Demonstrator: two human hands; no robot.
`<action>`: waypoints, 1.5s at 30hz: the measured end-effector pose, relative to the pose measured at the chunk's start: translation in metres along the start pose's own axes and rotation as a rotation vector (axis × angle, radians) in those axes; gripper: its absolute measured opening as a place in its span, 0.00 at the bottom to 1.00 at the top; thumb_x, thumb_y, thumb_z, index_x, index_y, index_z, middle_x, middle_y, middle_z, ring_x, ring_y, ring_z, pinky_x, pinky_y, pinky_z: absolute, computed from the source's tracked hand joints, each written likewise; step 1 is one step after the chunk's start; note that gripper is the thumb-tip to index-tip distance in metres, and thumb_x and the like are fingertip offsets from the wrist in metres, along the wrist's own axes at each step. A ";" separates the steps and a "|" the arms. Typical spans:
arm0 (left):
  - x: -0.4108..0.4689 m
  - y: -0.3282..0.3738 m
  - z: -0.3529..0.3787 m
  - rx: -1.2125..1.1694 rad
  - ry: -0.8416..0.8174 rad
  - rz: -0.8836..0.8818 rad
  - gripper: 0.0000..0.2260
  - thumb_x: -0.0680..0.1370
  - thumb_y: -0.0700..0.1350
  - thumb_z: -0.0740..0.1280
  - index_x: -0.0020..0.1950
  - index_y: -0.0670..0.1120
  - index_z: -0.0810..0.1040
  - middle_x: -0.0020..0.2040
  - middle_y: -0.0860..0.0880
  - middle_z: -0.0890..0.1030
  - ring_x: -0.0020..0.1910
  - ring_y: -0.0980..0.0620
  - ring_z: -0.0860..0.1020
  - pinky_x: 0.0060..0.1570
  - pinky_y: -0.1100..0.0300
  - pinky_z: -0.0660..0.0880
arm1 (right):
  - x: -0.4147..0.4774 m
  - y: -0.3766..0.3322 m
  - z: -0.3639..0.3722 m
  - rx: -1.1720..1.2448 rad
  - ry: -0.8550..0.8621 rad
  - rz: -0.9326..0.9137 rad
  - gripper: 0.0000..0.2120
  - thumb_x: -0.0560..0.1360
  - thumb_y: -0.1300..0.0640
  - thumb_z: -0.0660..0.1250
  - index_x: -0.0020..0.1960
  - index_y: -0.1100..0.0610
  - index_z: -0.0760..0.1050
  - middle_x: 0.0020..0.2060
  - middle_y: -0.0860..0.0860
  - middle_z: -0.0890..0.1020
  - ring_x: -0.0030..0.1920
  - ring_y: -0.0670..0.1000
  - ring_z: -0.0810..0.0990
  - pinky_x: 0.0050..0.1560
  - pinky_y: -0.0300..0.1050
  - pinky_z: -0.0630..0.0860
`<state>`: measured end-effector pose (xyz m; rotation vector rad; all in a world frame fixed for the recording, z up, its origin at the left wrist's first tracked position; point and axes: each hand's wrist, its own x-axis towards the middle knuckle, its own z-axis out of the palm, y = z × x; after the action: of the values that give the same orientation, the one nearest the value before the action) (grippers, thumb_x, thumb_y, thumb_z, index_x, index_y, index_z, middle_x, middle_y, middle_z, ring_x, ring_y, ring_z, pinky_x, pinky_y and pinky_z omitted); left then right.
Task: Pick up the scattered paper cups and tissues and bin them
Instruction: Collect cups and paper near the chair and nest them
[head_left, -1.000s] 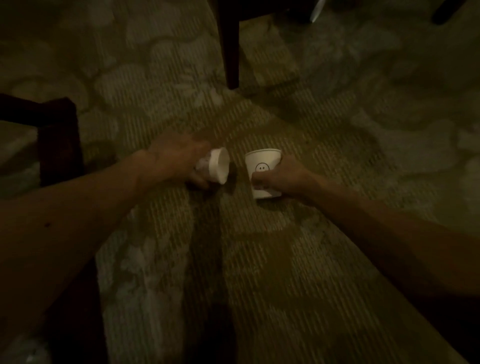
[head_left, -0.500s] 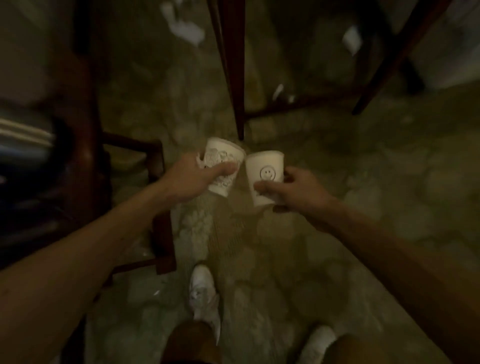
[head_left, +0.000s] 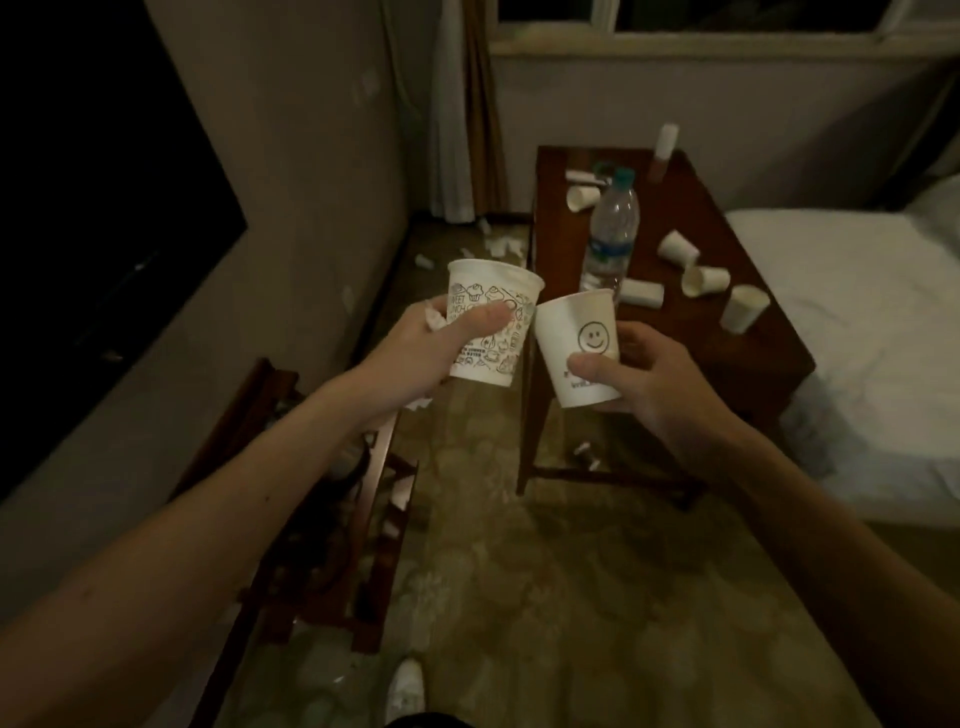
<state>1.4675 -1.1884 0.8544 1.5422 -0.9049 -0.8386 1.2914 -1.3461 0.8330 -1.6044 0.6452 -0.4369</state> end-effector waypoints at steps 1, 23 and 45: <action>-0.002 0.005 -0.004 -0.026 0.008 0.015 0.12 0.74 0.61 0.70 0.49 0.56 0.85 0.48 0.48 0.87 0.45 0.51 0.86 0.38 0.64 0.79 | 0.002 -0.011 0.001 0.003 -0.020 -0.017 0.22 0.64 0.46 0.77 0.54 0.41 0.73 0.49 0.41 0.82 0.46 0.41 0.84 0.39 0.37 0.81; 0.157 -0.106 -0.126 -0.543 0.145 -0.376 0.28 0.67 0.59 0.77 0.60 0.44 0.80 0.56 0.41 0.84 0.53 0.43 0.82 0.57 0.42 0.74 | 0.201 0.044 0.097 0.237 -0.060 0.252 0.29 0.63 0.44 0.74 0.62 0.49 0.73 0.50 0.47 0.85 0.48 0.48 0.85 0.39 0.40 0.81; 0.418 -0.215 -0.258 -0.775 0.482 -0.714 0.31 0.68 0.58 0.73 0.64 0.41 0.77 0.50 0.44 0.86 0.46 0.49 0.85 0.44 0.54 0.81 | 0.556 0.153 0.119 0.426 -0.051 0.623 0.20 0.69 0.62 0.74 0.60 0.57 0.75 0.51 0.56 0.84 0.50 0.55 0.84 0.44 0.50 0.81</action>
<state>1.9096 -1.4234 0.6617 1.2490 0.3497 -1.0695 1.7687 -1.6146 0.6170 -0.9441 0.9012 -0.0584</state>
